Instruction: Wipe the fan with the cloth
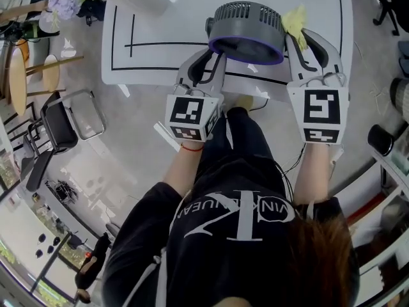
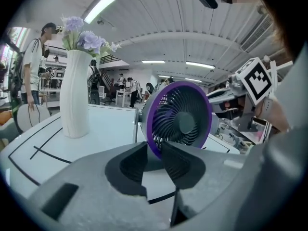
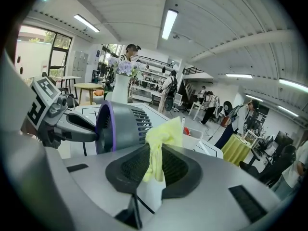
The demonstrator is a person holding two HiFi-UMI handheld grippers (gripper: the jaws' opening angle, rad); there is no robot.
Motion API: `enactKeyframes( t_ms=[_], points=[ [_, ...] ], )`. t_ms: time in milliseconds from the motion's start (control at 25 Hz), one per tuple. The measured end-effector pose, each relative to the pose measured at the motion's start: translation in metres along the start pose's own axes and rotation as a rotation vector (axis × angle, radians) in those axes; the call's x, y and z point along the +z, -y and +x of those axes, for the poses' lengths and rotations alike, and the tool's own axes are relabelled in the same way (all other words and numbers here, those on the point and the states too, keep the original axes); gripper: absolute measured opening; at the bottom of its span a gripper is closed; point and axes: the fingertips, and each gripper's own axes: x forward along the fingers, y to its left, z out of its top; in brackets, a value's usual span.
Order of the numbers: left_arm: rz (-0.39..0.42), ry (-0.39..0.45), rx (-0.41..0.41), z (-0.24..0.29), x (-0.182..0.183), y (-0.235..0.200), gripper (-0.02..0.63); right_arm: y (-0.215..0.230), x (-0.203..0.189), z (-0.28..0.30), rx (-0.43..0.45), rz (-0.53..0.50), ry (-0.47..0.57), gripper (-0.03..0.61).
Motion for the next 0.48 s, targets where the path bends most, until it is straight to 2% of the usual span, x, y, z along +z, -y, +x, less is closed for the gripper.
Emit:
enactKeyframes(
  t_ms=[160, 280, 480],
  points=[
    [-0.066, 0.022, 0.059, 0.005, 0.002, -0.001, 0.121, -0.001, -0.001, -0.004, 0.004, -0.008, 0.009, 0.064],
    [-0.120, 0.038, 0.054, 0.008, 0.006, -0.004, 0.093, -0.001, 0.001, -0.004, 0.003, -0.011, 0.008, 0.064],
    [-0.070, 0.045, 0.046, 0.008, 0.013, -0.017, 0.085, -0.001, 0.001, -0.006, 0.015, -0.005, 0.007, 0.066]
  ],
)
